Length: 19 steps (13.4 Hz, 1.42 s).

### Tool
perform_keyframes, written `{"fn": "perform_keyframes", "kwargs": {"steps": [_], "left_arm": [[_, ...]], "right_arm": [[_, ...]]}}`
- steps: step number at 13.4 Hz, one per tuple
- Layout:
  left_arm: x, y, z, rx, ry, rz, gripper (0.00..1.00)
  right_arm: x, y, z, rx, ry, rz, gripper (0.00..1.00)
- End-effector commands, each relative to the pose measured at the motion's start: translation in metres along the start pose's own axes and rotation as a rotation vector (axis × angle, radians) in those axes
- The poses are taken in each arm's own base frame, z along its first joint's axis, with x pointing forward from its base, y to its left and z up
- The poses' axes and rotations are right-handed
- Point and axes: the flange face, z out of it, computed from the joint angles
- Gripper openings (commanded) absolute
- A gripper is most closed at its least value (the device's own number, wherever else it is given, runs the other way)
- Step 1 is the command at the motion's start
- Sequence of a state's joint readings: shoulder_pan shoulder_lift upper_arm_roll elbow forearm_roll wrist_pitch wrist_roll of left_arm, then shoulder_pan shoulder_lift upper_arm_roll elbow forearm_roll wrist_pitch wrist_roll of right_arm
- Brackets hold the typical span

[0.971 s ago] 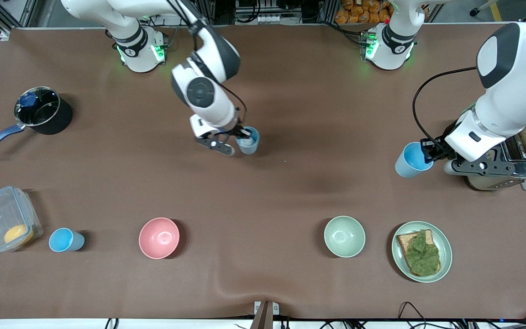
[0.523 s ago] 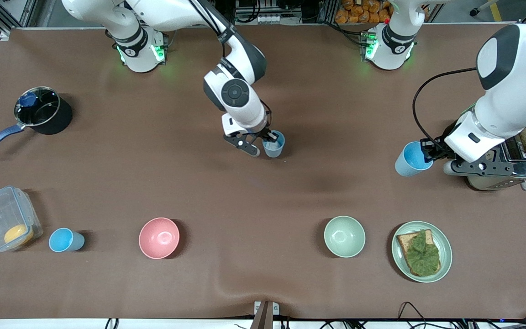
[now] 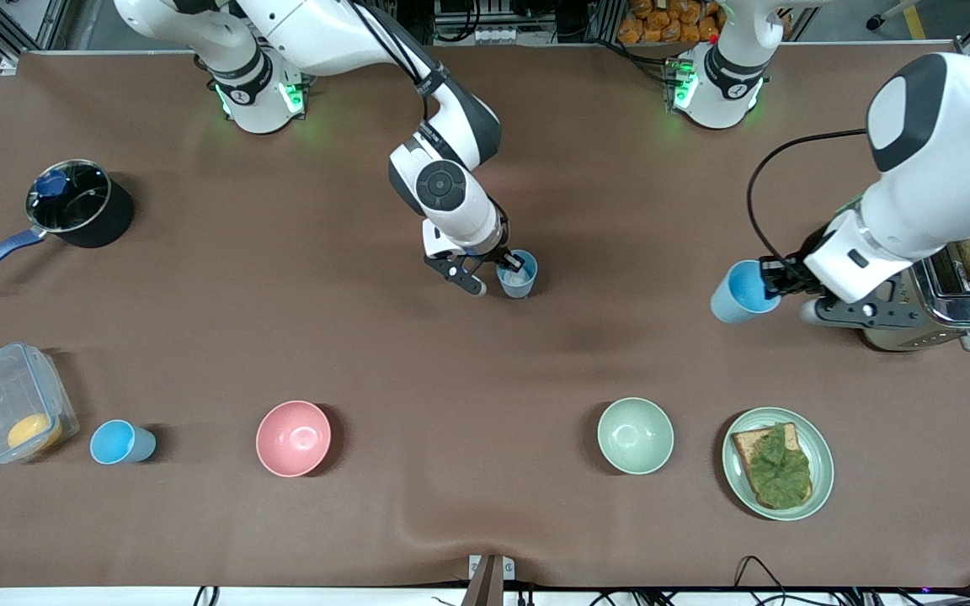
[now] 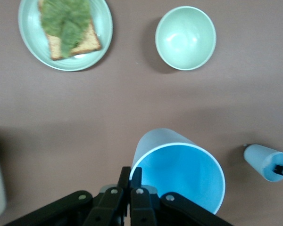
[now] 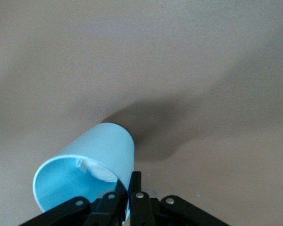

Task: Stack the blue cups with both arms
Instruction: 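Lower the left gripper's cup into the right gripper's cup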

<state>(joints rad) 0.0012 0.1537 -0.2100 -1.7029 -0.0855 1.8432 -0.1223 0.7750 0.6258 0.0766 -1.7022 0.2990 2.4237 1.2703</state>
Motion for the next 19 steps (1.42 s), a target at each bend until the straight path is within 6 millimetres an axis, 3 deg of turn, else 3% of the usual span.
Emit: {"fn": "perform_keyframes", "kwargs": {"steps": [1, 2, 3, 4, 5, 8, 11, 15, 17, 19], "left_arm": [[0.006, 0.017, 0.004, -0.026, -0.008, -0.065, 0.0], [0.006, 0.029, 0.007, -0.028, -0.004, -0.06, 0.0], [0.006, 0.04, 0.016, -0.028, -0.014, -0.056, 0.0], [0.008, 0.04, 0.027, -0.021, -0.032, -0.069, 0.0], [0.007, 0.044, 0.029, -0.02, -0.035, -0.089, 0.0], [0.0, 0.082, 0.036, -0.013, -0.041, -0.133, 0.0], [-0.007, 0.114, 0.048, -0.02, -0.052, -0.175, 0.0], [-0.029, 0.192, 0.078, -0.013, -0.047, -0.236, 0.0], [-0.042, 0.232, 0.097, -0.019, -0.036, -0.293, 0.0], [-0.055, 0.263, 0.121, -0.01, -0.042, -0.315, 0.0]], "right_arm": [[0.0, -0.009, -0.009, 0.02, -0.008, 0.022, 0.43], [0.002, -0.009, -0.012, 0.022, -0.007, 0.025, 0.69], [0.003, -0.01, -0.015, 0.016, -0.008, 0.024, 0.82], [0.003, -0.011, -0.024, 0.01, -0.012, 0.022, 0.87], [0.004, -0.013, -0.036, -0.007, -0.019, 0.014, 0.9], [0.036, -0.012, -0.094, -0.075, -0.047, -0.022, 0.94], [0.079, 0.012, -0.164, -0.113, -0.068, -0.121, 0.98], [0.15, 0.062, -0.249, -0.161, -0.017, -0.281, 1.0], [0.191, 0.099, -0.288, -0.142, -0.015, -0.346, 1.0], [0.215, 0.137, -0.312, -0.129, -0.009, -0.401, 1.0]]}}
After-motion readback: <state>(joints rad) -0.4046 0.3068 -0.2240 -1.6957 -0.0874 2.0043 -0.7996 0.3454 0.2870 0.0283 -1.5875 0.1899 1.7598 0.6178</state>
